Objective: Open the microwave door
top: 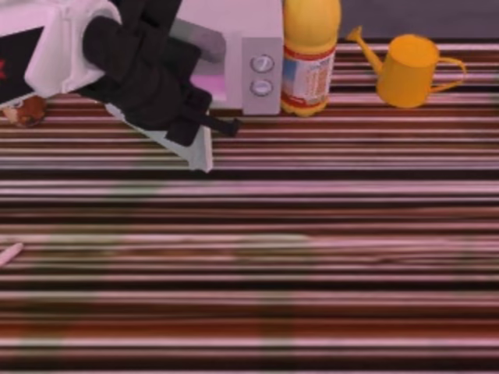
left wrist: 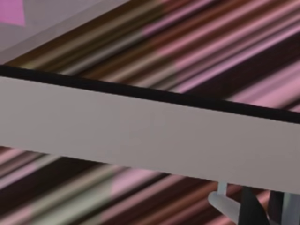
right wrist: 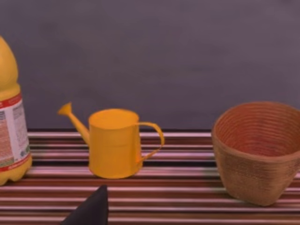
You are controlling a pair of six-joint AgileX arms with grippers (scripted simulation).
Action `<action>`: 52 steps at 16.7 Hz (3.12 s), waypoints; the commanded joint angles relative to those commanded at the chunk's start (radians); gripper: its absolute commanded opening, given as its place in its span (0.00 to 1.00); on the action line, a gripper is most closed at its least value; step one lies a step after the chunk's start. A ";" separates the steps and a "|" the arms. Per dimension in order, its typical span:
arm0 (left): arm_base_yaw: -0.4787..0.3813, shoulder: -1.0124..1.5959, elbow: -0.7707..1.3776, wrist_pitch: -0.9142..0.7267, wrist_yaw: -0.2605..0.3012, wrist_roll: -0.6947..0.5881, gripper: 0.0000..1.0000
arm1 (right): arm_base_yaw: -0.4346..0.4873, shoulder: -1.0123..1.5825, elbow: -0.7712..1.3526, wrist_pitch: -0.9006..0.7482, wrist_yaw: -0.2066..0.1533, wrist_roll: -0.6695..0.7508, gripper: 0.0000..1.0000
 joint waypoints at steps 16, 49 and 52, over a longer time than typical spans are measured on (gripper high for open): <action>0.008 -0.012 -0.016 0.001 0.024 0.030 0.00 | 0.000 0.000 0.000 0.000 0.000 0.000 1.00; 0.058 -0.064 -0.080 -0.003 0.102 0.165 0.00 | 0.000 0.000 0.000 0.000 0.000 0.000 1.00; 0.085 -0.080 -0.098 -0.014 0.135 0.232 0.00 | 0.000 0.000 0.000 0.000 0.000 0.000 1.00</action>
